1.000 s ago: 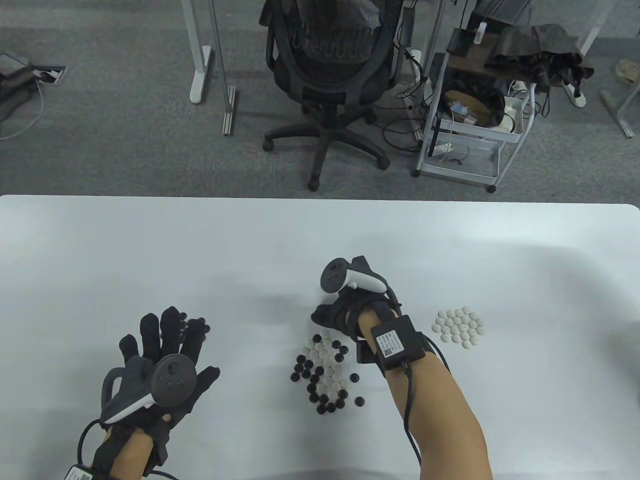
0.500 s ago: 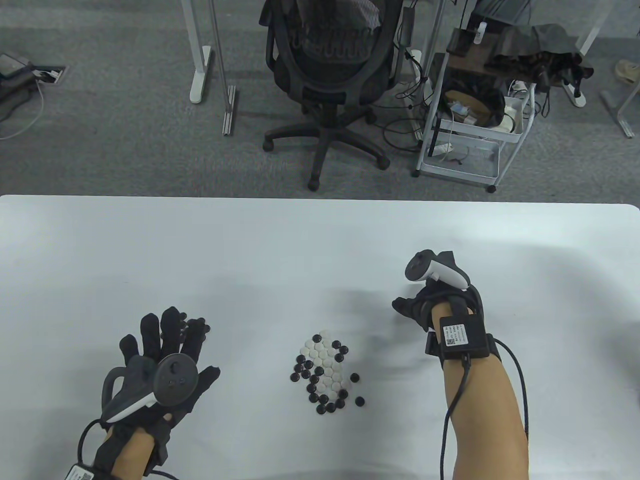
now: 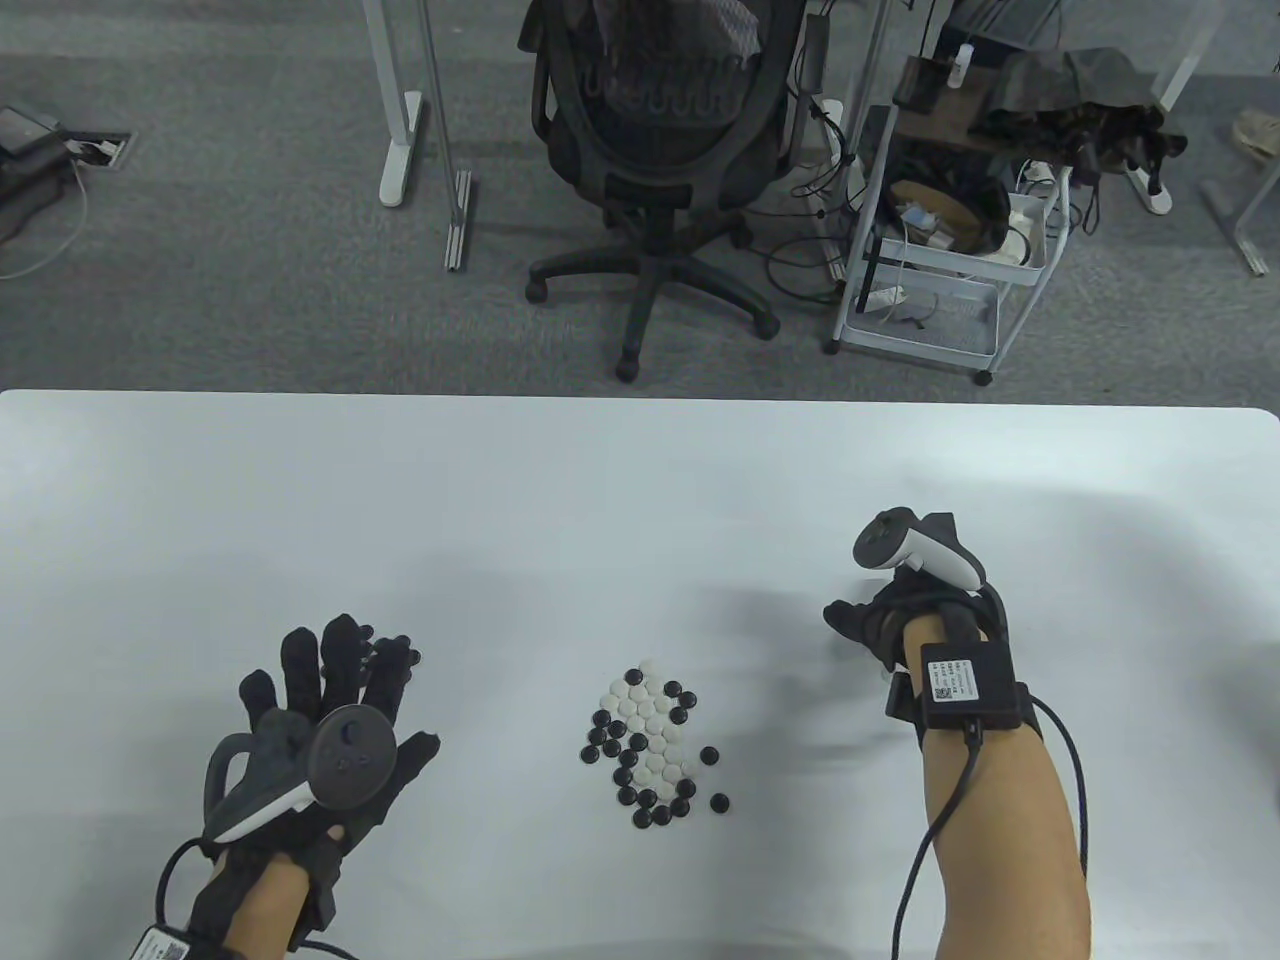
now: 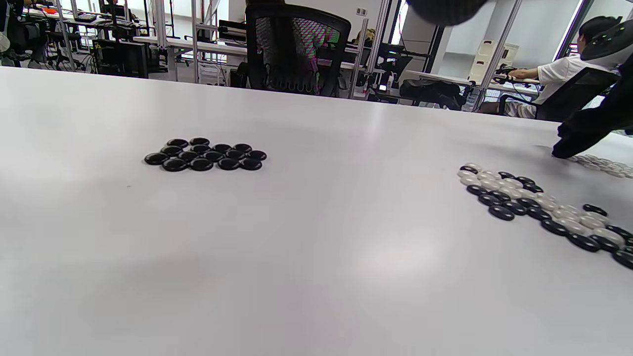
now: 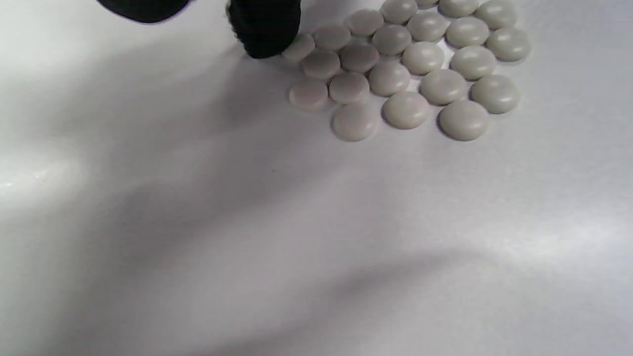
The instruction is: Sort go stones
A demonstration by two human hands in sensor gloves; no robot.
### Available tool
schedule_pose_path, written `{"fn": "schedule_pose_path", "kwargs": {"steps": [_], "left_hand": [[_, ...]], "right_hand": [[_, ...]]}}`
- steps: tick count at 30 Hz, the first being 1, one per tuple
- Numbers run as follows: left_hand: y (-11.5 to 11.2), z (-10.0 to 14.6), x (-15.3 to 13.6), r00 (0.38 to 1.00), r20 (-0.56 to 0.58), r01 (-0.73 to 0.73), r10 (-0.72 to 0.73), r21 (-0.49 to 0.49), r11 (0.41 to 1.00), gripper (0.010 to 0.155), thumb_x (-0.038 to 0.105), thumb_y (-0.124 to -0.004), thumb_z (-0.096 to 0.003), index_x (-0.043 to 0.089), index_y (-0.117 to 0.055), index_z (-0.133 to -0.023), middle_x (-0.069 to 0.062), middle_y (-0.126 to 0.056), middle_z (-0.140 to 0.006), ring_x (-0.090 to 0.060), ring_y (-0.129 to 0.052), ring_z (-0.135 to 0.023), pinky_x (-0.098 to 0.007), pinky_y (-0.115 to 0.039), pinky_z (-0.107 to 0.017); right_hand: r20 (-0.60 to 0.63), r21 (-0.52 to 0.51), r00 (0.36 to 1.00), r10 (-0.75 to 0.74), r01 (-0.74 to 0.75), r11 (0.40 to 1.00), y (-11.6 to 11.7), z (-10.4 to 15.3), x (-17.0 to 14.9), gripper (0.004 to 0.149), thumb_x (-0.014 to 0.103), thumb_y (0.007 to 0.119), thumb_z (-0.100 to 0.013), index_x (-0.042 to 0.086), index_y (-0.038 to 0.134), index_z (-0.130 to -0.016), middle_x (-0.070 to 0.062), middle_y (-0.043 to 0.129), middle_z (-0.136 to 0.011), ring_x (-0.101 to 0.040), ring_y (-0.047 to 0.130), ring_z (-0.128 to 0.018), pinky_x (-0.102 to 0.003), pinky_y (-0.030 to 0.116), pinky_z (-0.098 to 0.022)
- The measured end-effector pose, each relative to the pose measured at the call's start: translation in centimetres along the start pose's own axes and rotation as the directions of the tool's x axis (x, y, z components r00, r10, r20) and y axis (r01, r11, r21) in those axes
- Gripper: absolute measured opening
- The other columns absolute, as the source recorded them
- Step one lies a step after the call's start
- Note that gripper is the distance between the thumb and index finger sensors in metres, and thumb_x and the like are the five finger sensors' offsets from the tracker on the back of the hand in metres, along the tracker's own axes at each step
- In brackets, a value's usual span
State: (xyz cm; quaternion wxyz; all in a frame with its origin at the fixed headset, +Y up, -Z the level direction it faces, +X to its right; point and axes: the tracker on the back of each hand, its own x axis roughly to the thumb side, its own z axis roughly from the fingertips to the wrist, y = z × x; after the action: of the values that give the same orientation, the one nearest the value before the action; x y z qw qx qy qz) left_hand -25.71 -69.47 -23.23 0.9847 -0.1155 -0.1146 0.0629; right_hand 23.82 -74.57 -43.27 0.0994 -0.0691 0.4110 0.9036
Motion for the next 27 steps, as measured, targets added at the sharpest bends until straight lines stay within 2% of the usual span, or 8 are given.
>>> {"fn": "schedule_pose_path", "kwargs": {"steps": [4, 9, 13, 18, 21, 27], "left_hand": [[0.0, 0.0, 0.0, 1.000, 0.002, 0.002, -0.002, -0.002, 1.000, 0.077, 0.051, -0.049, -0.0641, 0.011, -0.011, -0.119, -0.037, 0.013, -0.113, -0.063, 0.013, -0.092, -0.085, -0.003, -0.056], [0.0, -0.1, 0.1, 1.000, -0.001, 0.005, -0.005, -0.007, 1.000, 0.077, 0.051, -0.049, -0.0641, 0.011, -0.011, -0.119, -0.037, 0.013, -0.113, -0.063, 0.013, -0.092, -0.085, -0.003, -0.056], [0.0, 0.0, 0.1, 1.000, -0.002, 0.004, -0.004, -0.004, 1.000, 0.077, 0.051, -0.049, -0.0640, 0.011, -0.012, -0.119, -0.037, 0.012, -0.113, -0.063, 0.013, -0.092, -0.085, -0.003, -0.056], [-0.1, -0.1, 0.0, 1.000, -0.001, 0.003, -0.003, 0.000, 1.000, 0.077, 0.051, -0.049, -0.0640, 0.011, -0.012, -0.119, -0.037, 0.012, -0.113, -0.063, 0.013, -0.092, -0.085, -0.003, -0.056], [0.0, 0.1, 0.0, 1.000, 0.001, 0.001, -0.001, 0.006, 1.000, 0.077, 0.051, -0.049, -0.0641, 0.011, -0.012, -0.119, -0.037, 0.012, -0.113, -0.063, 0.013, -0.092, -0.085, -0.003, -0.056], [0.2, 0.3, 0.0, 1.000, 0.009, -0.004, 0.004, 0.021, 1.000, 0.077, 0.051, -0.049, -0.0641, 0.011, -0.012, -0.119, -0.037, 0.012, -0.113, -0.063, 0.013, -0.093, -0.085, -0.003, -0.056]], "right_hand": [[0.082, -0.007, 0.997, 0.013, -0.012, 1.000, 0.0, 0.8, 1.9, 0.066, 0.052, 0.050, -0.054, 0.019, 0.057, -0.110, -0.024, -0.002, -0.109, -0.056, -0.011, -0.089, -0.083, 0.008, -0.057], [0.233, 0.026, 0.968, 0.093, -0.101, 0.995, 1.1, 2.1, 6.8, 0.064, 0.052, 0.050, -0.055, 0.021, 0.060, -0.109, -0.024, -0.002, -0.109, -0.056, -0.011, -0.089, -0.082, 0.008, -0.057], [0.376, 0.039, 0.913, 0.160, -0.188, 0.981, 3.2, 3.3, 12.0, 0.063, 0.052, 0.050, -0.055, 0.022, 0.060, -0.109, -0.023, -0.002, -0.109, -0.055, -0.011, -0.089, -0.082, 0.007, -0.057], [0.455, 0.052, 0.861, 0.227, -0.280, 0.959, 5.7, 3.7, 16.1, 0.063, 0.052, 0.050, -0.055, 0.024, 0.054, -0.111, -0.023, -0.005, -0.109, -0.055, -0.013, -0.089, -0.082, 0.007, -0.057], [0.460, 0.069, 0.853, 0.247, -0.312, 0.947, 6.7, 3.3, 17.2, 0.064, 0.052, 0.050, -0.055, 0.026, 0.045, -0.113, -0.023, -0.010, -0.106, -0.055, -0.015, -0.088, -0.082, 0.005, -0.057], [0.435, 0.104, 0.867, 0.242, -0.315, 0.943, 7.4, 2.0, 16.9, 0.064, 0.053, 0.048, -0.054, 0.027, 0.044, -0.113, -0.023, -0.010, -0.106, -0.055, -0.014, -0.087, -0.082, 0.006, -0.056]]}}
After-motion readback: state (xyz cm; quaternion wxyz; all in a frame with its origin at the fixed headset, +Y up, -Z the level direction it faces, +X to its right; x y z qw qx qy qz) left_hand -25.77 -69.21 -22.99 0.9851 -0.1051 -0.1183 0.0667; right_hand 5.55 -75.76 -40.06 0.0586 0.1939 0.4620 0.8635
